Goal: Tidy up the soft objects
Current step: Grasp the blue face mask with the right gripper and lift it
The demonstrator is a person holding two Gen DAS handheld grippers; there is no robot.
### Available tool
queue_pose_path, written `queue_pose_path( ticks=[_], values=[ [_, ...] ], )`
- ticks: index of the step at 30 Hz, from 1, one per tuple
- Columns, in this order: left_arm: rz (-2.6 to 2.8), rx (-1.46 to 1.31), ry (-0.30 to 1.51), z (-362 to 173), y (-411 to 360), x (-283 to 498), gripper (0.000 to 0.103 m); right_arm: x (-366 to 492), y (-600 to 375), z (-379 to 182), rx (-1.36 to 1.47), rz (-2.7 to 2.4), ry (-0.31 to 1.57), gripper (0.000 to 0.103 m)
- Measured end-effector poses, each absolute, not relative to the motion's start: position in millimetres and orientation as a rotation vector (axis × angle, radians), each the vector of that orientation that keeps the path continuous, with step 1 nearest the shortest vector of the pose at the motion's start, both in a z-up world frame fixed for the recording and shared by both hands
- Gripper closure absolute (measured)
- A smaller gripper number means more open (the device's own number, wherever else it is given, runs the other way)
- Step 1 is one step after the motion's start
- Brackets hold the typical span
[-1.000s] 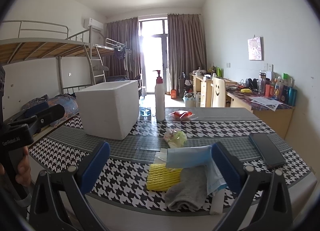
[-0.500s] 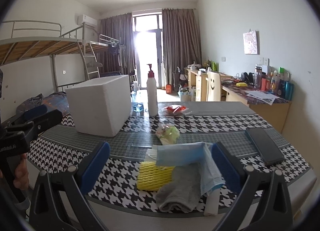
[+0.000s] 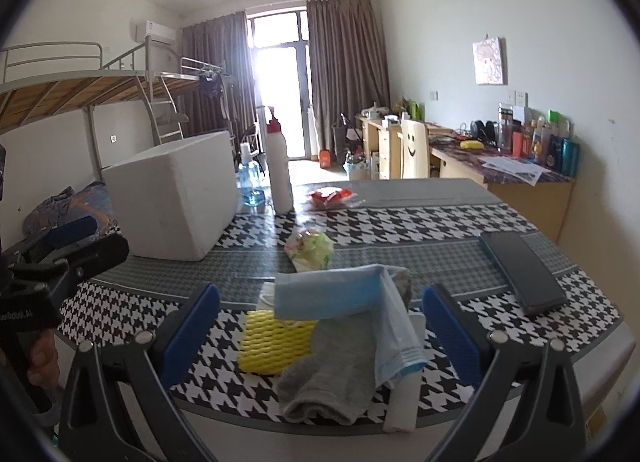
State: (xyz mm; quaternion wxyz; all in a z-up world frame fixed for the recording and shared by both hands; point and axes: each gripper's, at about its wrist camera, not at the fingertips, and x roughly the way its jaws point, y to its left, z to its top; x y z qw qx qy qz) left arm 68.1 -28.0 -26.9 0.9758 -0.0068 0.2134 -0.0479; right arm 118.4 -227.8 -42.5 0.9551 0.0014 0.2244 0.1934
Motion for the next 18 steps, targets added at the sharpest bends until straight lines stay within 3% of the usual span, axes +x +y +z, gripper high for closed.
queue_pose_path(
  ticks=[18],
  values=[
    [-0.174,-0.005,0.547,-51.2,-48.1,99.0,0.001,140.9,-238.1,-58.8,-0.013,0.353,0.54,0.001]
  ],
)
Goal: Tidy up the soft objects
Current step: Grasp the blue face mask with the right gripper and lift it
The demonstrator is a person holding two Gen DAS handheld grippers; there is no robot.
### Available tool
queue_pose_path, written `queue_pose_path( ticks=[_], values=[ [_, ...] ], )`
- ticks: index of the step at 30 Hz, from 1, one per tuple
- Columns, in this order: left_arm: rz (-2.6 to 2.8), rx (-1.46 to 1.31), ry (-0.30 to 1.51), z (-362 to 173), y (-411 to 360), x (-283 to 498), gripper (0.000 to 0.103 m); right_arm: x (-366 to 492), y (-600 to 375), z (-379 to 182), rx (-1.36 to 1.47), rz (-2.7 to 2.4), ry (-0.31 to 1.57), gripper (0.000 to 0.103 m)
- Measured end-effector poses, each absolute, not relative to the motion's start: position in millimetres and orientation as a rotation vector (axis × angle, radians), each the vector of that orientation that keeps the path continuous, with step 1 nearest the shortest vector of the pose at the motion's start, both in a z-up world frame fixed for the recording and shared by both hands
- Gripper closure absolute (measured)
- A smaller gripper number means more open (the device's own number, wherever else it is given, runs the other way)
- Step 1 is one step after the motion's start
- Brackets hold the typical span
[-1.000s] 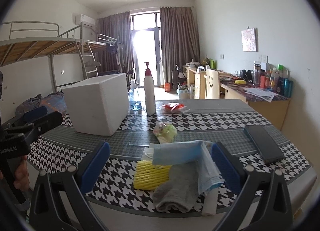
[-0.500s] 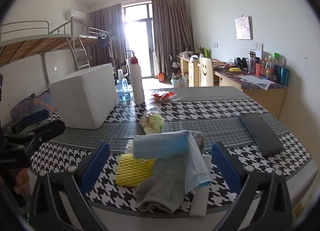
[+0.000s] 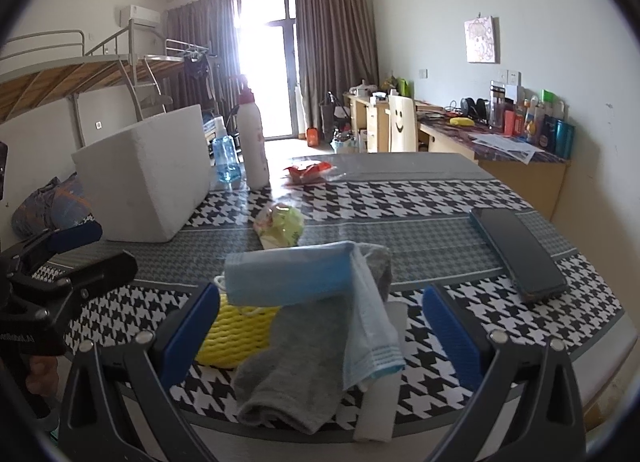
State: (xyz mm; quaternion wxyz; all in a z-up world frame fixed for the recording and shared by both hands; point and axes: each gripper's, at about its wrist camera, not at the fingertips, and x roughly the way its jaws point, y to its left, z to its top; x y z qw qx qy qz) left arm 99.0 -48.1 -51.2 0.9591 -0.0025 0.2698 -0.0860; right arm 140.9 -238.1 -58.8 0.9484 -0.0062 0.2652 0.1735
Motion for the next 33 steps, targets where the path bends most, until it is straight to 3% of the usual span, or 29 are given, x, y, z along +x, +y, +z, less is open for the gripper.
queue_pose_path(
  ticks=[8,13,22,29,33],
  values=[
    [-0.186,0.016,0.596,-60.4,-57.5,107.5,0.001,147.0,-241.9,-68.8,-0.018,0.337,0.579,0.004],
    [-0.195,0.024,0.617,-66.0,-63.3,112.3,0.001,149.3,-243.1,-73.9,-0.013,0.342,0.599,0.012],
    [-0.198,0.052,0.649,-73.8,-72.3,118.5,0.001,161.1,-247.0,-84.6,-0.001,0.34,0.661,0.044],
    [-0.233,0.08,0.664,-76.5,-83.8,118.6,0.001,167.7,-256.0,-90.4,0.035,0.331,0.693,0.08],
    [-0.264,0.093,0.668,-77.0,-92.5,117.7,0.001,167.7,-262.9,-88.2,0.062,0.329,0.679,0.088]
  ],
)
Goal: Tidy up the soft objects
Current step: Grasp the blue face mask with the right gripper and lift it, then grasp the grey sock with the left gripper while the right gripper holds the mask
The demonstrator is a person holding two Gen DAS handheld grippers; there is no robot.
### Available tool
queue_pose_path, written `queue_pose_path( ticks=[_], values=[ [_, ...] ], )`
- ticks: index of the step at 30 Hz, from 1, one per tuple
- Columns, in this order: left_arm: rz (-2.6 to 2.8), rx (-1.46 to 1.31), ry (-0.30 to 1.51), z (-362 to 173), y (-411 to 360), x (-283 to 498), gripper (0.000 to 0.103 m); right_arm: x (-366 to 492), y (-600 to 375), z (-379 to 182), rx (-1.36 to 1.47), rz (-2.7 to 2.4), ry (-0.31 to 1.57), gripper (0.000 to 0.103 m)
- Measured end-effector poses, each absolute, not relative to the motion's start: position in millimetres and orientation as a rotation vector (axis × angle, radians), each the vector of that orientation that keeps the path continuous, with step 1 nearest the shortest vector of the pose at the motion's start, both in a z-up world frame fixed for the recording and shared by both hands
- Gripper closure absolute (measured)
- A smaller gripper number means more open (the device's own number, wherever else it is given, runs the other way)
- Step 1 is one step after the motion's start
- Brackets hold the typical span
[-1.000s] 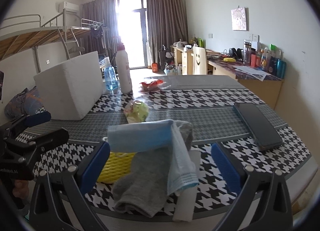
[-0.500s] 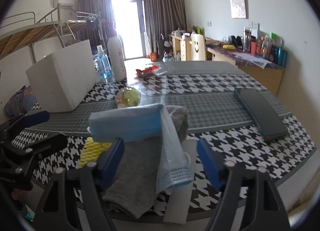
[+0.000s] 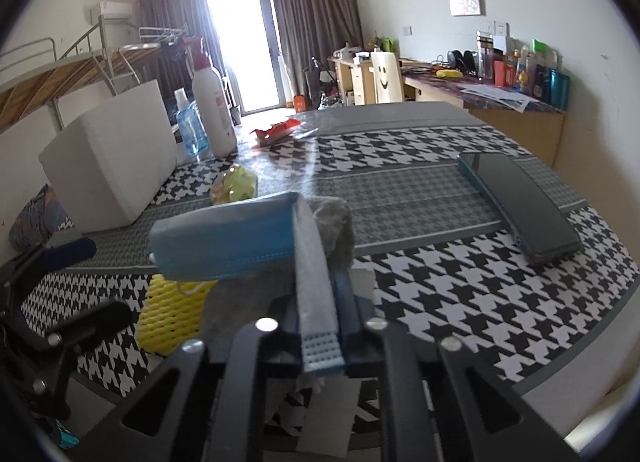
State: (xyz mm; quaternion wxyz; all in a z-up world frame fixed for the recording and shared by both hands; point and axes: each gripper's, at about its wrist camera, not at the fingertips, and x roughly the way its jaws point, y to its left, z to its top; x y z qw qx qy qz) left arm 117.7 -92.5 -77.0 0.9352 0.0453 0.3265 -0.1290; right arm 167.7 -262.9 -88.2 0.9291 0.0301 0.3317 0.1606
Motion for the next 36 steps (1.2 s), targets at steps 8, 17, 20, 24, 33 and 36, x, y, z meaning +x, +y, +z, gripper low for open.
queue_pose_path(
  ticks=[8,17,20,24,33,36],
  values=[
    [-0.324,0.13,0.672,-78.4,-114.9,112.8,0.001,162.7,-278.3,-82.0,0.1,0.311,0.645,0.09],
    [-0.377,0.161,0.68,-79.0,-141.8,111.0,0.004,158.4,-299.8,-76.5,0.157,0.256,0.617,0.089],
    [-0.402,0.179,0.68,-79.0,-151.9,109.9,0.011,159.0,-307.7,-78.6,0.171,0.235,0.621,0.089],
    [-0.419,0.188,0.705,-81.9,-160.3,112.0,0.023,158.9,-315.2,-79.6,0.193,0.225,0.627,0.089],
    [-0.469,0.221,0.741,-88.1,-176.4,111.4,0.042,156.7,-320.8,-82.5,0.199,0.212,0.633,0.089],
    [-0.46,0.241,0.76,-92.6,-179.6,112.8,0.05,156.6,-322.3,-83.5,0.207,0.224,0.638,0.089]
  ],
)
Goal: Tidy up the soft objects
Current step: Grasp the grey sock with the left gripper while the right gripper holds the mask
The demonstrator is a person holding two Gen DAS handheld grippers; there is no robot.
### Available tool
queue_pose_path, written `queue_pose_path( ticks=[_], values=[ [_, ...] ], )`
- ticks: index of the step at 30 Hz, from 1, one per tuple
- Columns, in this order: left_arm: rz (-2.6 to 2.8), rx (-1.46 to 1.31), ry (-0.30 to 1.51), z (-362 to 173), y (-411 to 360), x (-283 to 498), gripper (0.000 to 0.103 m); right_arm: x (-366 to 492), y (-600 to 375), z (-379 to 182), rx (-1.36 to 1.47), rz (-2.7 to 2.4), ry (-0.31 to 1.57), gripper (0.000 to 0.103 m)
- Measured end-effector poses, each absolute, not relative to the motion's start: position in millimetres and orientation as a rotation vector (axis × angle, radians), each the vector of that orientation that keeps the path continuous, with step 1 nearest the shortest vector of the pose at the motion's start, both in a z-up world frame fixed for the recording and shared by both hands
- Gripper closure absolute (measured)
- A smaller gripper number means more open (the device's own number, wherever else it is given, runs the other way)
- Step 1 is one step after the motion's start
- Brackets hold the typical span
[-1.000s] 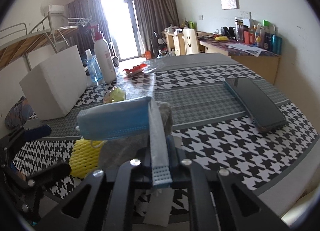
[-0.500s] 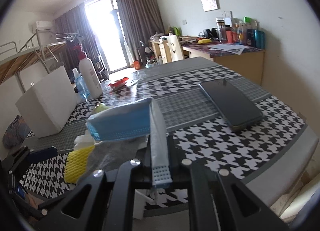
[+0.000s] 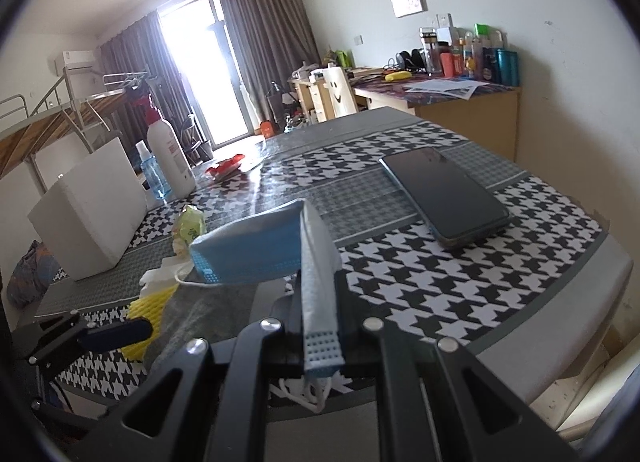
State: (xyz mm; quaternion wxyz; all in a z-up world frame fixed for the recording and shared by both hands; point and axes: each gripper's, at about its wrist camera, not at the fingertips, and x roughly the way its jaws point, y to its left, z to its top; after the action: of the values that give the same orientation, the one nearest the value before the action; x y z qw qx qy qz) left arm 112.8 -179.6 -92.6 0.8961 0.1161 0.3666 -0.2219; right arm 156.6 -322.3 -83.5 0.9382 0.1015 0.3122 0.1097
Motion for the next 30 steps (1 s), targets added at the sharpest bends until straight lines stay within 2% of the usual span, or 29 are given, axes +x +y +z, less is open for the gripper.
queue_pose_path(
  ticks=[4,8,11,13,30],
  values=[
    [-0.439,0.278,0.786,-100.6,-182.9,116.0,0.066,156.3,-322.2,-85.3,0.201,0.226,0.644,0.089],
    [-0.424,0.313,0.776,-102.3,-183.6,115.2,0.071,155.5,-322.9,-86.0,0.202,0.227,0.644,0.089],
    [-0.404,0.329,0.774,-103.5,-182.7,115.1,0.085,156.2,-323.6,-85.4,0.204,0.23,0.642,0.089],
    [-0.412,0.309,0.782,-101.4,-179.4,116.3,0.09,156.1,-323.5,-84.5,0.204,0.229,0.639,0.089],
    [-0.476,0.131,0.629,-38.7,-120.7,92.0,0.092,155.9,-309.9,-63.8,0.229,0.221,0.591,0.089]
  ],
)
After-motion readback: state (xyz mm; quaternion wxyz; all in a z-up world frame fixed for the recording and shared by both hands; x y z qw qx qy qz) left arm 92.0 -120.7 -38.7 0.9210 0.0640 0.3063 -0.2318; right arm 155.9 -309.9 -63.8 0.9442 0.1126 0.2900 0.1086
